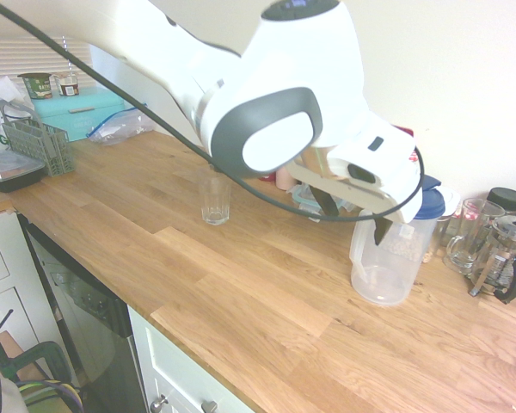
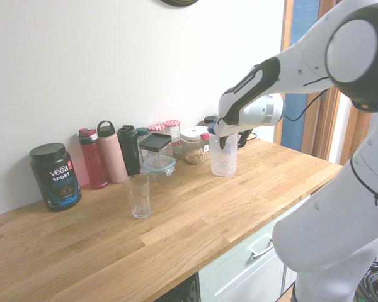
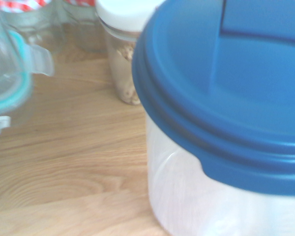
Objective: Pour me some water
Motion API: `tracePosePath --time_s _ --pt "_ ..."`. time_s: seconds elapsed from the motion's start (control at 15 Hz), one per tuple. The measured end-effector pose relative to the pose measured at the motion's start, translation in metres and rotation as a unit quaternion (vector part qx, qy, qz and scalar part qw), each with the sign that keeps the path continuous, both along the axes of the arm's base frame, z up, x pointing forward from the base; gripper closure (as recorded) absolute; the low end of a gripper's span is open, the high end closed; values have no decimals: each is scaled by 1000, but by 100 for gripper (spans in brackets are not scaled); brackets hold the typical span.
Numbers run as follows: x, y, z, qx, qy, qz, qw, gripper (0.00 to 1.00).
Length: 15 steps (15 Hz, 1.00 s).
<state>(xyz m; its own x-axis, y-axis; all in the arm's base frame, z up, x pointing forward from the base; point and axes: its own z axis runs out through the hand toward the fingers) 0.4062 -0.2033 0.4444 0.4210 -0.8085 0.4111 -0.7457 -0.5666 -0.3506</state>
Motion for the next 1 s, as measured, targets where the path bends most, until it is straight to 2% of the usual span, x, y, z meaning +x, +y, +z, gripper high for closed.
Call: tracePosePath --time_s 1.0 --pt "17 -13 -2 -5 1 -9 1000 100"
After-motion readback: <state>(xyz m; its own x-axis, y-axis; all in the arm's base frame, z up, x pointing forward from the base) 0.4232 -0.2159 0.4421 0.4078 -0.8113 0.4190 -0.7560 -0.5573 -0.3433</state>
